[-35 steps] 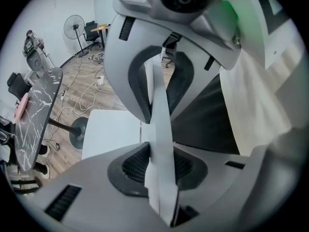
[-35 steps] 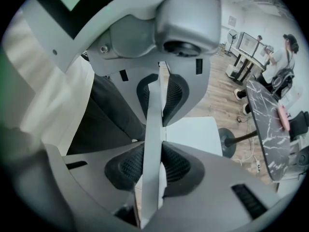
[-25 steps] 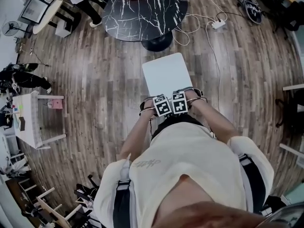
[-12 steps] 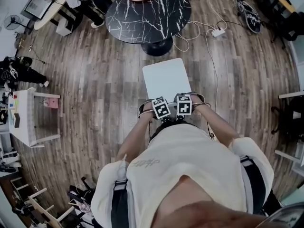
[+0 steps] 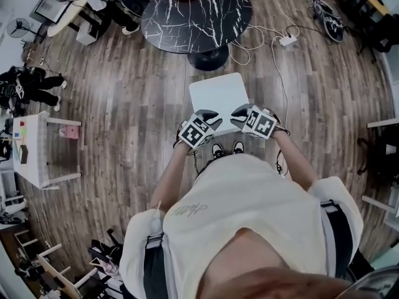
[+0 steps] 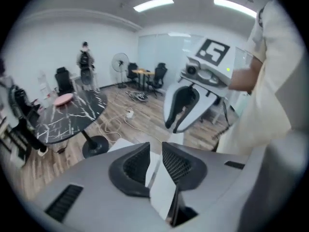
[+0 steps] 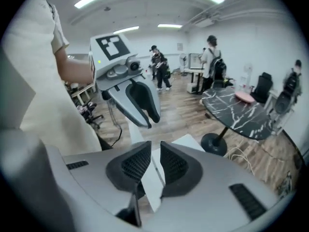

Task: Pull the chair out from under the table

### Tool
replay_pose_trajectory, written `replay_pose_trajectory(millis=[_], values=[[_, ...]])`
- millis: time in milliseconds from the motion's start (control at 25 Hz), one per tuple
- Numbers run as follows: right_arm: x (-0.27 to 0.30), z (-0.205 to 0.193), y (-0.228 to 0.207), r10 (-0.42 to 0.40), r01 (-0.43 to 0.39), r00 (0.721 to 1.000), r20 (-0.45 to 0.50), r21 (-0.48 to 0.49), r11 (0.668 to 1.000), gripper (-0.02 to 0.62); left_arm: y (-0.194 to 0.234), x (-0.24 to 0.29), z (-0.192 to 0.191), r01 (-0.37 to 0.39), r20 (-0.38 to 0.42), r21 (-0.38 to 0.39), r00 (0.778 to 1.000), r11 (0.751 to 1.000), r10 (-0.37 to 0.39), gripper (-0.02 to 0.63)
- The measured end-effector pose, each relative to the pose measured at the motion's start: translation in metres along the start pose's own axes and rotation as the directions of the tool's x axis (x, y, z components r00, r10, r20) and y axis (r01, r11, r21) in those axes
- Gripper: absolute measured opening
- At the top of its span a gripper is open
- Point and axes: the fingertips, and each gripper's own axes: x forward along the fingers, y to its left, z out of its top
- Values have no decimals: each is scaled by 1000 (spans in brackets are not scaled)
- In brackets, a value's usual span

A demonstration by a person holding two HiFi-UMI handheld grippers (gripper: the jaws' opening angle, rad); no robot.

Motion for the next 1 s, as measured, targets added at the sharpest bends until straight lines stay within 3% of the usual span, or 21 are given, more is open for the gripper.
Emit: replay_pose_trajectory(millis=[80,160,320,440,560,720,880,1000], values=[[-16,11,-17,-83,78,992,90,61,995,58,19,-15,13,-72,138,-142,986,987,92,46],[-34,20,-32,-167,151,974,154,107,983,25,35,-32,20,-98,228,-259,961,961,159,19],[-65,37,-56,-303,270,925,229,163,949,5,54,-65,30,-121,307,-357,921,926,239,17],[-85,52,-68,-364,292,885,292,260,920,5,67,-85,39,-185,323,-371,893,910,313,17],[-117,68,-84,-461,329,811,359,372,868,5,78,-109,56,-266,351,-366,848,892,397,17],[-156,102,-88,-505,354,725,469,375,857,5,90,-144,86,-345,415,-349,777,871,474,17],[-174,124,-87,-521,399,694,497,337,853,5,90,-164,114,-353,467,-317,750,880,469,17],[-179,140,-81,-486,378,700,523,307,874,5,92,-175,129,-362,493,-298,734,883,467,17]])
